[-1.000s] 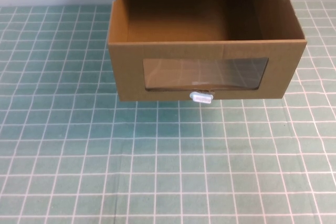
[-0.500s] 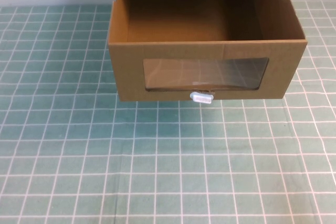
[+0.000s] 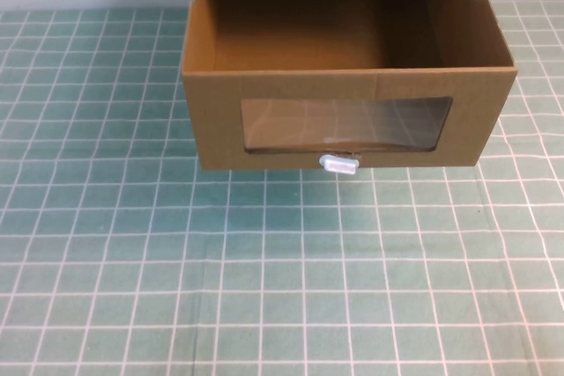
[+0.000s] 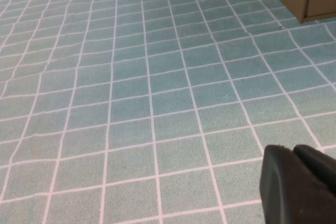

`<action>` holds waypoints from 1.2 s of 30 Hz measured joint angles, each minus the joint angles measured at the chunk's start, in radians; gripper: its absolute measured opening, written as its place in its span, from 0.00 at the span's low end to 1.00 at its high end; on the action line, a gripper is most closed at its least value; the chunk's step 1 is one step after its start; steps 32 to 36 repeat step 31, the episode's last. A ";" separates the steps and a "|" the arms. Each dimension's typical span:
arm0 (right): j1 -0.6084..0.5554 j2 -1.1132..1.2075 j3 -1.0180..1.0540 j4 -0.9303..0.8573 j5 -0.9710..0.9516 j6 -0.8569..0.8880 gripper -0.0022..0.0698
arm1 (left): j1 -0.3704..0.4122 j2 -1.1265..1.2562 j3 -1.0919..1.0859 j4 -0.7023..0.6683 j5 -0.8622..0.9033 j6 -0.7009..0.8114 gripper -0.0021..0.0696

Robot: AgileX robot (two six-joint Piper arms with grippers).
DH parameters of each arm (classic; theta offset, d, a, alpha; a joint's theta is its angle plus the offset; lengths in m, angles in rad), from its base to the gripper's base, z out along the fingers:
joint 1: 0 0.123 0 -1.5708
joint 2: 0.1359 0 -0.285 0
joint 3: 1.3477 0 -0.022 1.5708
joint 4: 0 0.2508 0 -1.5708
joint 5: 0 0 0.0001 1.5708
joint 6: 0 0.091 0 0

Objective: Open the shoe box
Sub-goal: 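Pull the top drawer of the cardboard box fully open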

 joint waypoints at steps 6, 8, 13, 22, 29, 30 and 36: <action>-0.002 0.000 0.000 0.190 0.089 -0.234 0.01 | 0.000 0.000 0.000 0.000 0.000 0.000 0.02; -0.010 0.000 0.000 0.258 0.097 -0.319 0.01 | 0.000 0.000 0.000 0.000 0.000 0.000 0.02; -0.032 0.000 0.000 0.298 0.099 -0.380 0.01 | 0.000 0.000 0.000 0.000 0.000 0.000 0.02; -0.035 0.000 0.000 0.336 0.101 -0.389 0.01 | 0.000 0.000 0.000 0.000 0.000 0.000 0.02; -0.035 0.000 0.000 0.339 0.101 -0.391 0.01 | 0.000 0.000 0.000 0.000 0.000 0.000 0.02; -0.035 0.000 0.000 0.339 0.101 -0.391 0.01 | 0.000 0.000 0.000 0.000 0.000 0.000 0.02; -0.035 0.000 0.000 0.339 0.101 -0.391 0.01 | 0.000 0.000 0.000 0.000 0.000 0.000 0.02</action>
